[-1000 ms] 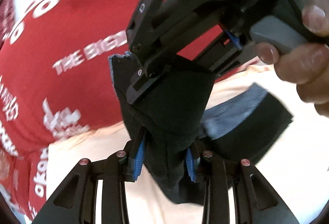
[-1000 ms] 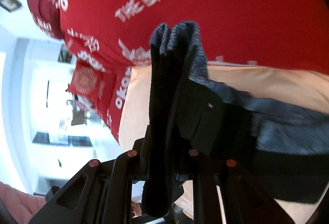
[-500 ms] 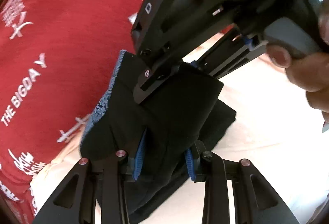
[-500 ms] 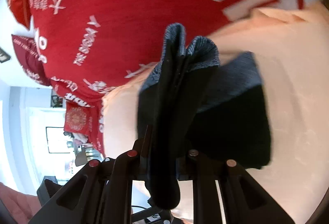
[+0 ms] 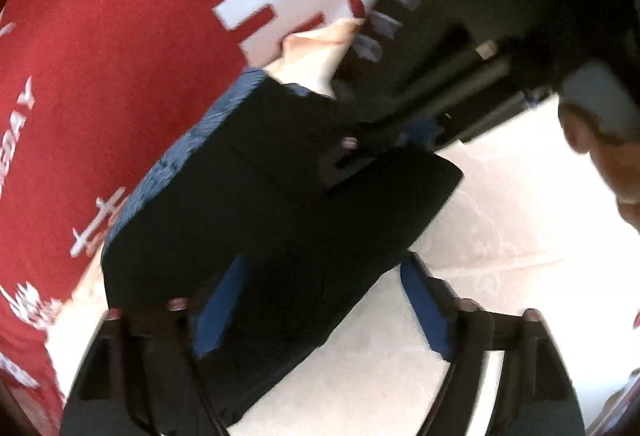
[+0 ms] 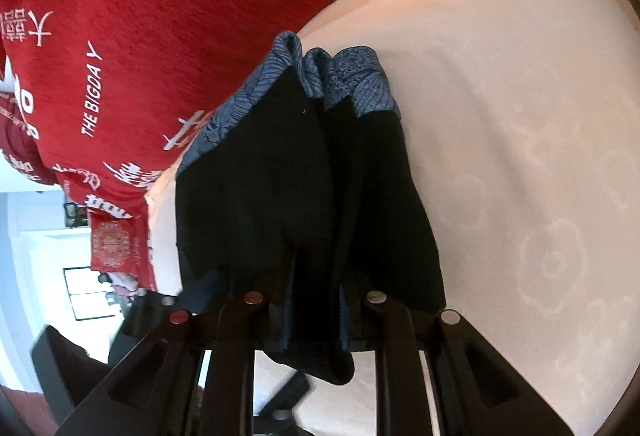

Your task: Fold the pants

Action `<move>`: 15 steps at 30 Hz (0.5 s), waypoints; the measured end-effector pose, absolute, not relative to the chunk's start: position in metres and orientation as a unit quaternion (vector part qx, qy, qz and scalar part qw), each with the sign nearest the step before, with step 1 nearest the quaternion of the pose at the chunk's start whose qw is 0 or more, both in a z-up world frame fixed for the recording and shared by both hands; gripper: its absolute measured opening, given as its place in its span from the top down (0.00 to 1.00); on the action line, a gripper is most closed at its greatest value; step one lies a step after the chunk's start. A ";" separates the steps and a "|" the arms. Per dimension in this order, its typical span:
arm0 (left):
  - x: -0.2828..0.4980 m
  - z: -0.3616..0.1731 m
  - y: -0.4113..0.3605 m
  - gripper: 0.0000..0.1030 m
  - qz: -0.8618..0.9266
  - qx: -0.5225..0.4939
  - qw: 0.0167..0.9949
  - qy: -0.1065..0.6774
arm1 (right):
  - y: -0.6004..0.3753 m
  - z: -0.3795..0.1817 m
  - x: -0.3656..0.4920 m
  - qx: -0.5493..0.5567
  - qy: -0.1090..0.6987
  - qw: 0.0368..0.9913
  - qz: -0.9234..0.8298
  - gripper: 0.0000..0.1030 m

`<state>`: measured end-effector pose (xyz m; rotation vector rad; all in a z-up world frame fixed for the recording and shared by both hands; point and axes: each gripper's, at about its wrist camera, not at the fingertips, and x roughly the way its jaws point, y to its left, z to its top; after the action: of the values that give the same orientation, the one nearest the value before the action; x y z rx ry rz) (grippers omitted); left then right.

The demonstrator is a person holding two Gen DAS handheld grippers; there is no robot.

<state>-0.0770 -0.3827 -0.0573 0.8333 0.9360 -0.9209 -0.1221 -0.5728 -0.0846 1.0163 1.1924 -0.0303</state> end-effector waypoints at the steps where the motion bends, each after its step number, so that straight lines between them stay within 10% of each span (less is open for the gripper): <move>1: -0.075 -0.054 -0.378 0.21 -0.417 0.373 0.713 0.423 | -0.569 -0.082 -0.120 0.448 0.541 0.711 -0.019 0.82; 15: 0.019 -0.039 -0.292 0.21 -0.284 0.241 0.744 0.555 | -0.543 -0.055 -0.122 0.277 0.601 0.740 -0.116 0.69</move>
<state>0.0185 -0.2925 -0.0395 0.5285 1.2153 -0.6218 -0.1221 -0.5433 -0.0553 0.6079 1.3191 -0.2555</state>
